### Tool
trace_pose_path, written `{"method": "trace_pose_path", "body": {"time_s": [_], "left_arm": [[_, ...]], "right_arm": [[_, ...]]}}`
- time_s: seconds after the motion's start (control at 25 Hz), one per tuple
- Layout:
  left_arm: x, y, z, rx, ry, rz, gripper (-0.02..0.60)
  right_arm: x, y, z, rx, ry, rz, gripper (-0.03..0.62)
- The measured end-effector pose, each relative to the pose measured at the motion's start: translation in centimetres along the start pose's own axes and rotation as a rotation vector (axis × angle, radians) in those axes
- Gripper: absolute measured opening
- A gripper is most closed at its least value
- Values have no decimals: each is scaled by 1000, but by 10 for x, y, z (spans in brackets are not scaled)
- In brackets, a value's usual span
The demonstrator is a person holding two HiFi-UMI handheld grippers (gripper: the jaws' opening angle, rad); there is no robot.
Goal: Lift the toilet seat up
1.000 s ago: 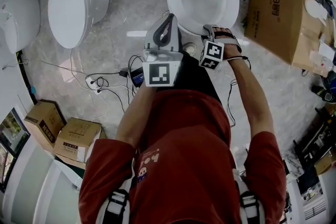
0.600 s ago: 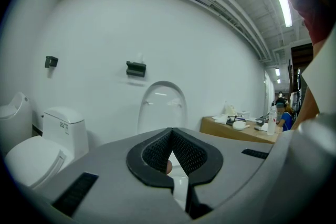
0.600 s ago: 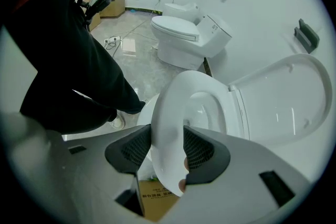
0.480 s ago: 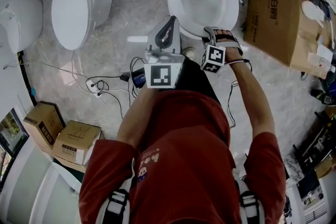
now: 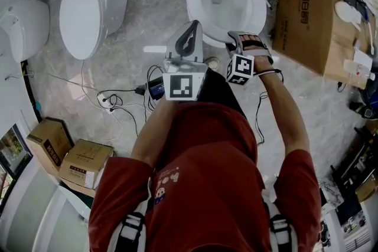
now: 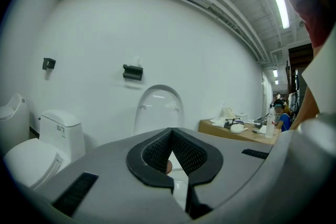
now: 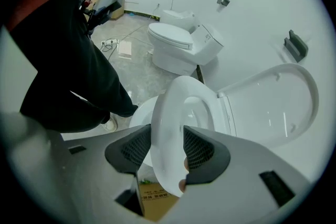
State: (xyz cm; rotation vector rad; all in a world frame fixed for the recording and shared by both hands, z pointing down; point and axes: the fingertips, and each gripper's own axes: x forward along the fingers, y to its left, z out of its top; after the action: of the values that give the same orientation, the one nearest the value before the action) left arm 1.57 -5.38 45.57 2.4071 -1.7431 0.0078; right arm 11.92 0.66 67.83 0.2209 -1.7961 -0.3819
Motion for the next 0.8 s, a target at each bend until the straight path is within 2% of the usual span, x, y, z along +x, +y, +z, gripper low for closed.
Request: {"method": "trace_pose_path", "body": {"time_s": [0.24, 0.8], "left_arm": [[0, -9, 8, 7, -8, -18, 9], [5, -5, 24, 33, -38, -34, 9]], "right_arm": [[-14, -12, 3, -3, -17, -35, 190], [-30, -28, 8, -27, -23, -102, 124]]}}
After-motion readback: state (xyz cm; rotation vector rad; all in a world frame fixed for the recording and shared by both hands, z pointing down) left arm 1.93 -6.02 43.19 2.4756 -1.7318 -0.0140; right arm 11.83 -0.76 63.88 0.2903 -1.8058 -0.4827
